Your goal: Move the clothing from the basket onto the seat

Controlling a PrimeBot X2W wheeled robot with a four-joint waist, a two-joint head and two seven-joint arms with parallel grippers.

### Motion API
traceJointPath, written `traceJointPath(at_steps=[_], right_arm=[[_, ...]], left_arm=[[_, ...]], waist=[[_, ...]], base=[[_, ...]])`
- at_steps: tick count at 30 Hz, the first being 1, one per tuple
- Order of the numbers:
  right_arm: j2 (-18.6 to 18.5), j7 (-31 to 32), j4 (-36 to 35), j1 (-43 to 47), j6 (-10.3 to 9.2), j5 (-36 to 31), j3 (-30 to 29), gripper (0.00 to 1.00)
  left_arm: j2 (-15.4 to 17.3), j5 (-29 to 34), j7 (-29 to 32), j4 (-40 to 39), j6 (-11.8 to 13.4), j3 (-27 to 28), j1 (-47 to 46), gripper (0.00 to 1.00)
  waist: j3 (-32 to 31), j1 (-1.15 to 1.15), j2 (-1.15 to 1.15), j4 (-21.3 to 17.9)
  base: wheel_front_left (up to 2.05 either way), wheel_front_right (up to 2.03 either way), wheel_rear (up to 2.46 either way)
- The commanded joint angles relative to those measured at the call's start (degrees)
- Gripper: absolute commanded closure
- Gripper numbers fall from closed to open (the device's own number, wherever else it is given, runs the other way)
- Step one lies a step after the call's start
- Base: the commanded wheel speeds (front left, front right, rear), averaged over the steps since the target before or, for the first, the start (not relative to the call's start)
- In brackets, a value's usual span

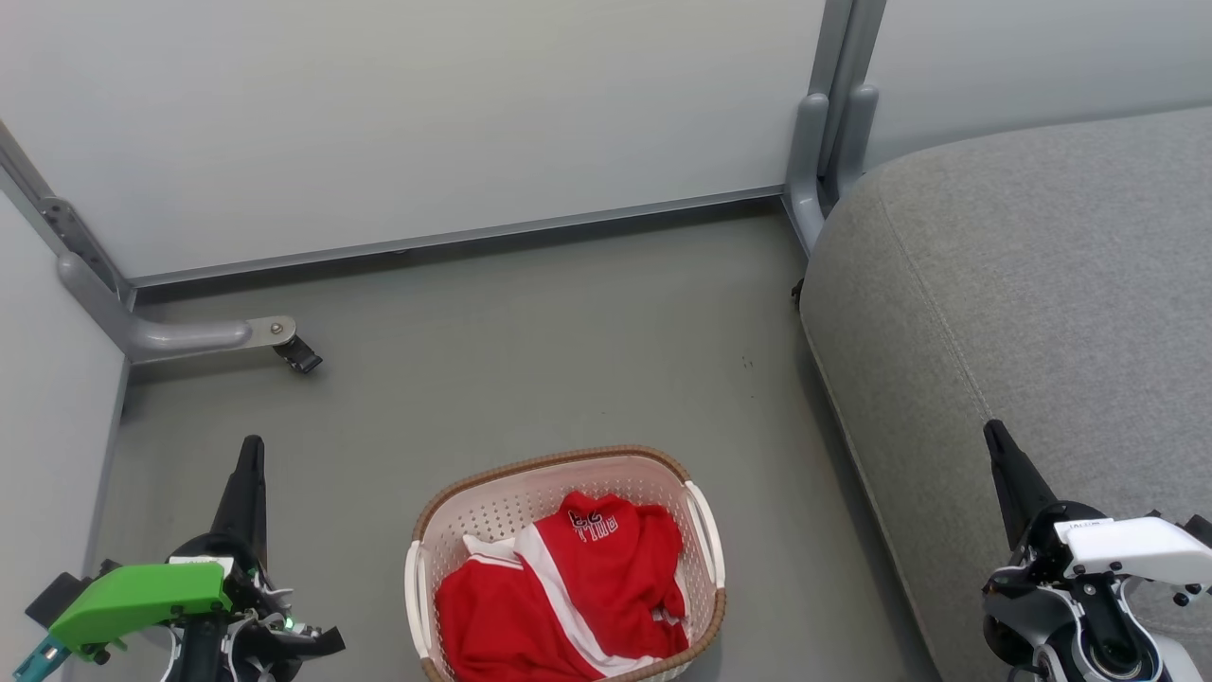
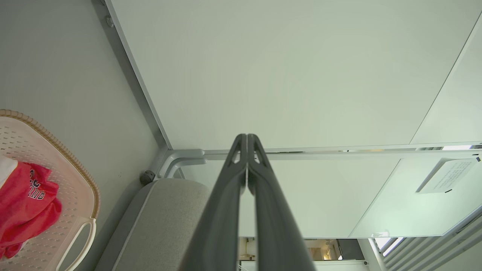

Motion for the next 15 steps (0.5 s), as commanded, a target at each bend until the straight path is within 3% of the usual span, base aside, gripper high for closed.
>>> traceJointPath(at_steps=[1,15], right_arm=[[-0.35,0.15,0.06,-0.26,-0.02,0.21,-0.1,1.0],[-0.35,0.15,0.06,-0.26,-0.02,0.21,-0.1,1.0]], left_arm=[[0.05,-0.16,0.18,-0.15,-0.28,0.09,-0.71,1.0],[0.05,-0.16,0.18,-0.15,-0.28,0.09,-0.71,1.0]], waist=[[0.0,0.0,0.0,0.0],[0.0,0.0,0.0,0.0]], base=[[0.0,0.0,0.0],[0.0,0.0,0.0]])
